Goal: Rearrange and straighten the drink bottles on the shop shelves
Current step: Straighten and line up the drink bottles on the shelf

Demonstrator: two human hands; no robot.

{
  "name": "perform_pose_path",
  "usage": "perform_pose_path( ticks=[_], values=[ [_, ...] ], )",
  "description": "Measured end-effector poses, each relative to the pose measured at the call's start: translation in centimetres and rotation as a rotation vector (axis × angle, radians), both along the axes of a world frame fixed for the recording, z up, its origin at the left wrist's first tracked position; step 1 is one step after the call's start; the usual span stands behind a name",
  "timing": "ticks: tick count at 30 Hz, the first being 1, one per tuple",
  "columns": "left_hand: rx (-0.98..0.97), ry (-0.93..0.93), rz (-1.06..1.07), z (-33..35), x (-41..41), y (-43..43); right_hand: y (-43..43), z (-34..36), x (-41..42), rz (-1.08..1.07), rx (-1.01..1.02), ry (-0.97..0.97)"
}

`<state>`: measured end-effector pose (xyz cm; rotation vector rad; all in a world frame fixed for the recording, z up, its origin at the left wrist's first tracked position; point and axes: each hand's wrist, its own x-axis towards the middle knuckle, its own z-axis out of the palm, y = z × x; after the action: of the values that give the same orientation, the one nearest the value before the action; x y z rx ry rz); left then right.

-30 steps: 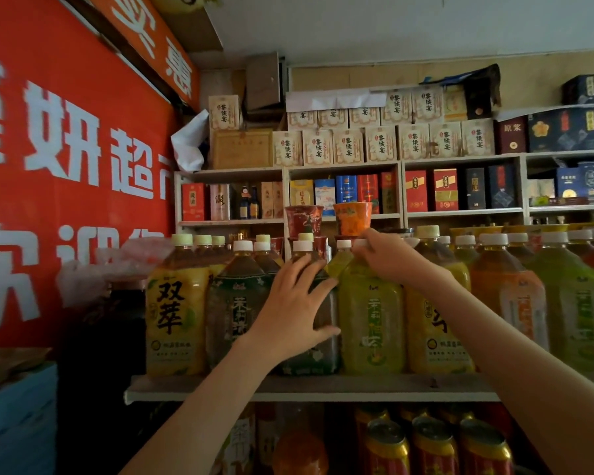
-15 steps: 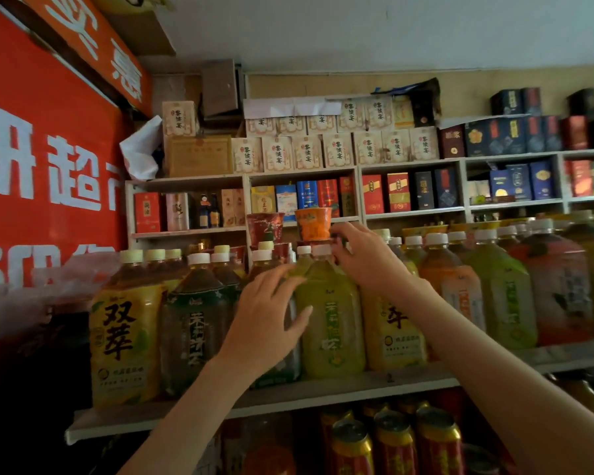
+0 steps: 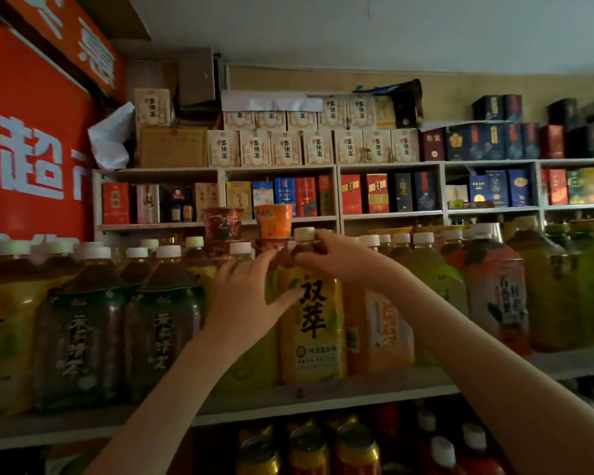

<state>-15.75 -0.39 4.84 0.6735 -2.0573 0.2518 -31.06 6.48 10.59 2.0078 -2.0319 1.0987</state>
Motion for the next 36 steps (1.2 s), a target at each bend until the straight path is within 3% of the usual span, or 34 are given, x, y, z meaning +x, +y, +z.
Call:
perform_pose_path(
  ticks=[3, 9, 11, 15, 17, 21, 24, 28, 34, 36],
  values=[
    [0.088, -0.166, 0.162, 0.3, -2.5, 1.0, -0.2, -0.3, -0.9, 0.098, 0.036, -0.023],
    [0.218, -0.173, 0.198, 0.9, -3.0, 2.1, -1.1, -0.6, -1.6, 0.142, -0.014, -0.034],
    [0.225, -0.138, 0.196, 0.9, -3.2, 2.2, -0.4, -0.3, -2.0, 0.154, -0.054, 0.032],
    [0.114, 0.102, 0.112, 0.8, -4.3, 3.0, 1.9, 1.3, -5.7, 0.090, -0.349, 0.126],
    [-0.002, 0.125, 0.098, 1.0, -5.4, 3.4, 2.5, 1.5, -8.2, -0.008, -0.298, 0.068],
    [-0.152, -0.058, 0.141, 1.1, -8.3, 4.1, 2.5, 0.3, -10.2, -0.027, 0.026, 0.029],
    [-0.216, -0.228, 0.189, 1.2, -9.9, 4.0, 2.2, -0.7, -10.1, 0.000, -0.049, -0.021],
    [-0.152, -0.382, 0.223, 1.5, -10.4, 3.9, 1.7, -1.1, -9.4, -0.071, -0.144, -0.004],
    [-0.116, -0.443, 0.214, 1.9, -10.0, 4.4, 2.3, -0.6, -9.7, -0.103, -0.128, 0.024],
    [-0.126, -0.430, 0.201, 1.9, -10.0, 4.4, 3.3, 0.2, -10.8, -0.106, -0.224, 0.035]
  ],
)
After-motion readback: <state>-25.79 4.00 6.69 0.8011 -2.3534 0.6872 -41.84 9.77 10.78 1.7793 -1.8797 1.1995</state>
